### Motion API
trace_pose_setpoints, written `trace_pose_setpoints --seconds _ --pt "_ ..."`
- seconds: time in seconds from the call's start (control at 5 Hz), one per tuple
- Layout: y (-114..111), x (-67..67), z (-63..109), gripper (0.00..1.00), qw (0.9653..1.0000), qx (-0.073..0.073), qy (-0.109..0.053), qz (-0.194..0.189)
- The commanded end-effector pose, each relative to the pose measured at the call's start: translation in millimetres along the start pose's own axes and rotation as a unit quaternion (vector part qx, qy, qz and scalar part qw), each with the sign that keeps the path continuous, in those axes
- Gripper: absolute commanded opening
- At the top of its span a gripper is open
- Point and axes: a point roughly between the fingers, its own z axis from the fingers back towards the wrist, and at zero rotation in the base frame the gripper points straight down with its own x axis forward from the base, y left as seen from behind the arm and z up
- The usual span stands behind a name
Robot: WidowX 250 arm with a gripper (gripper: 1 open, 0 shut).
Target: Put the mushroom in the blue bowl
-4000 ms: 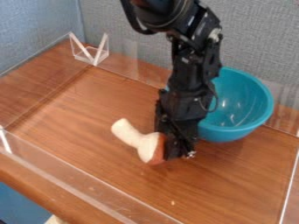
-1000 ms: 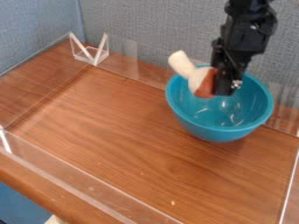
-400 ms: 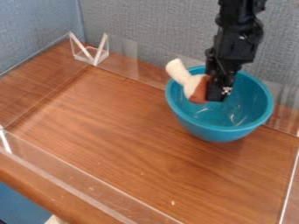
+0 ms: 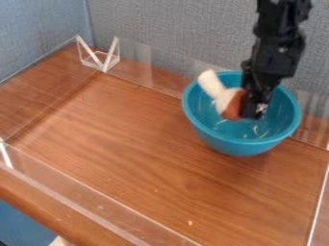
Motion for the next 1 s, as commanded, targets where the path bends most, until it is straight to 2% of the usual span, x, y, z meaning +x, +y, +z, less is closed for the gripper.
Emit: trace_pose_setpoints --seconds 0.0,0.4,0.8 --pt "1 -2.5 8.6 0.0 0.9996 0.022 -0.018 -0.003" --pt "-15 2.8 18.8 0.0 0.9987 0.02 -0.02 -0.042" --pt "-11 -15.6 29.7 0.0 0.9976 0.018 -0.02 -0.063"
